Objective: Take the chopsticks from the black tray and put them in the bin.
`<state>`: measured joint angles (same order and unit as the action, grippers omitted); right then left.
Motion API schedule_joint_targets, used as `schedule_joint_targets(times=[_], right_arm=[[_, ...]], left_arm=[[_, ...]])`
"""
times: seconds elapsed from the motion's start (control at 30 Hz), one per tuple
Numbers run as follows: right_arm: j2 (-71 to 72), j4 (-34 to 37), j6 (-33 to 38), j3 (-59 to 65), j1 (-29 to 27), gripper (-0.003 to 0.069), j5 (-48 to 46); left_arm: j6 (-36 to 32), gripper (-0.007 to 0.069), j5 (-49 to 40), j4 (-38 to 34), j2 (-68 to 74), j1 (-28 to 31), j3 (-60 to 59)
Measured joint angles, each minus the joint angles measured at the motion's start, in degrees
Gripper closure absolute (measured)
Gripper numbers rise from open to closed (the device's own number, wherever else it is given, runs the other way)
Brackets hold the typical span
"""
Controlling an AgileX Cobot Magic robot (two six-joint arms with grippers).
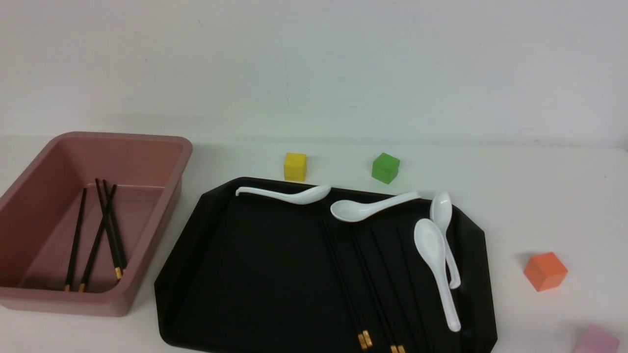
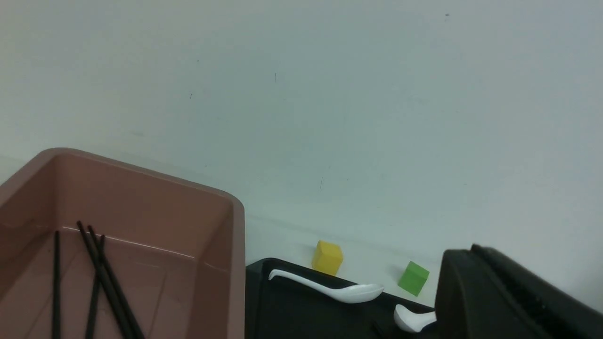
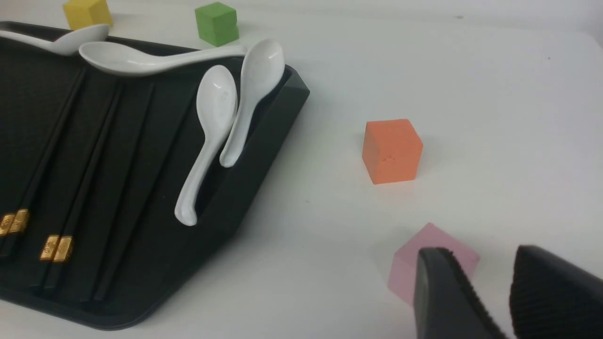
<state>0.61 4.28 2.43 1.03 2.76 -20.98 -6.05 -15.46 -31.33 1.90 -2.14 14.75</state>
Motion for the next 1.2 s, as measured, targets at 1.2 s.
schedule_joint_targets(times=[1.2], right_arm=[[0.0, 0.1, 0.0, 0.0, 0.0, 0.0419, 0.0]], left_arm=[[0.0, 0.0624, -7.0, 17.2, -2.6, -3.5, -16.5]])
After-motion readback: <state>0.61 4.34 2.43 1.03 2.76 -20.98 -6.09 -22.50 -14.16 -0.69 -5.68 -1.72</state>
